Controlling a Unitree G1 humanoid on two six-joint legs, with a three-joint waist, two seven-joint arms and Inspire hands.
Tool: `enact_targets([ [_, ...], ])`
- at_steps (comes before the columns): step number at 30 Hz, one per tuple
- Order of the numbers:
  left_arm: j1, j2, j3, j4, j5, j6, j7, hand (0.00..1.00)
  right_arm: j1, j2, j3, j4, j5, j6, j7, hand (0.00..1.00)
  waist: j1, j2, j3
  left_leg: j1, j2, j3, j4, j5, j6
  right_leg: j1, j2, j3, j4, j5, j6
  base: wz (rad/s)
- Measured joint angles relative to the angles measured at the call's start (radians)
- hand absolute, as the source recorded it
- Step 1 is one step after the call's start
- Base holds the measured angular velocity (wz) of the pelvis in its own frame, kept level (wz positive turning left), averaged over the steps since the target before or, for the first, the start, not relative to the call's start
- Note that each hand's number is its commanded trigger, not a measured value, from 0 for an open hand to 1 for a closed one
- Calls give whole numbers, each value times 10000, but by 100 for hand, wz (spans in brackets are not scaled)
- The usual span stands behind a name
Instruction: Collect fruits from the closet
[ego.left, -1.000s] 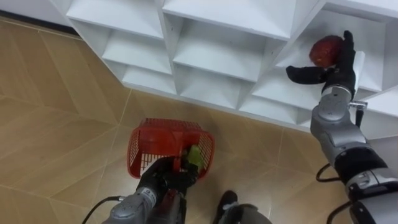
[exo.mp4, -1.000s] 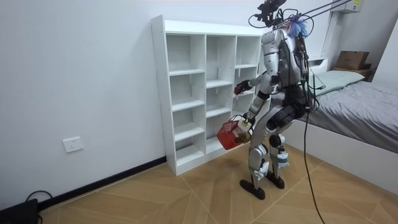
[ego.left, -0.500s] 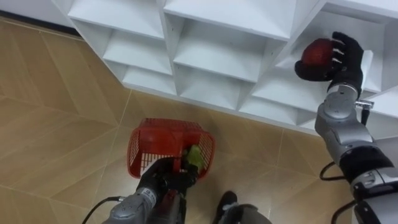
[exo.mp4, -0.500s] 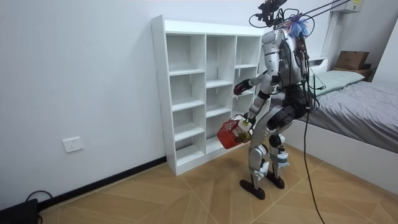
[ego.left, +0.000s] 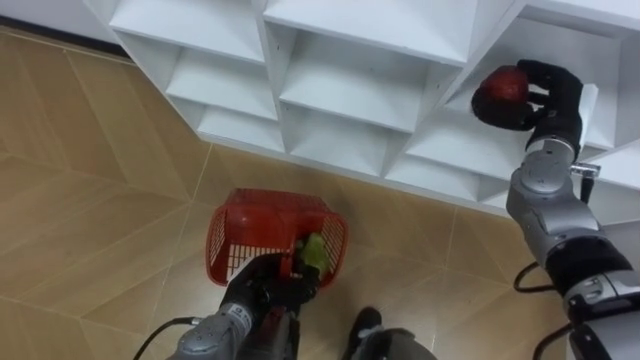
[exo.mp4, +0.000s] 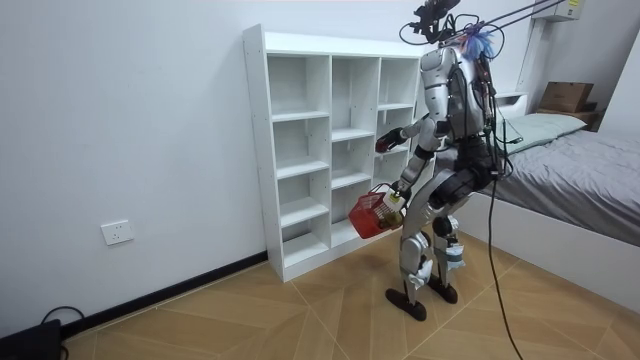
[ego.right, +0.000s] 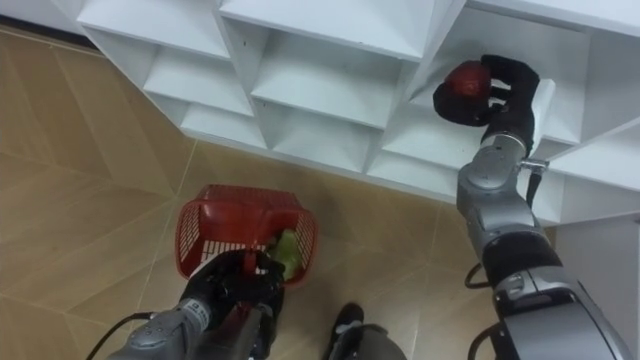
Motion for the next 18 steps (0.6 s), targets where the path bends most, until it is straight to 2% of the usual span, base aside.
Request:
enact_targets([
  [12,-3,5,1,20,-6,-22,5,100,1,12,-4,-41,-155,1,103,100,-25,-23,13,37,16,10,-28,-10,-14,23,36,48,-42,4,1,0],
  [18,25,16,31,53,-3,-8,-25,100,96,90,-1,-76,-152,15,556,100,-18,-2,16,261,117,30,-50,-91,-69,286,150,45,-218,14,-23,-4],
])
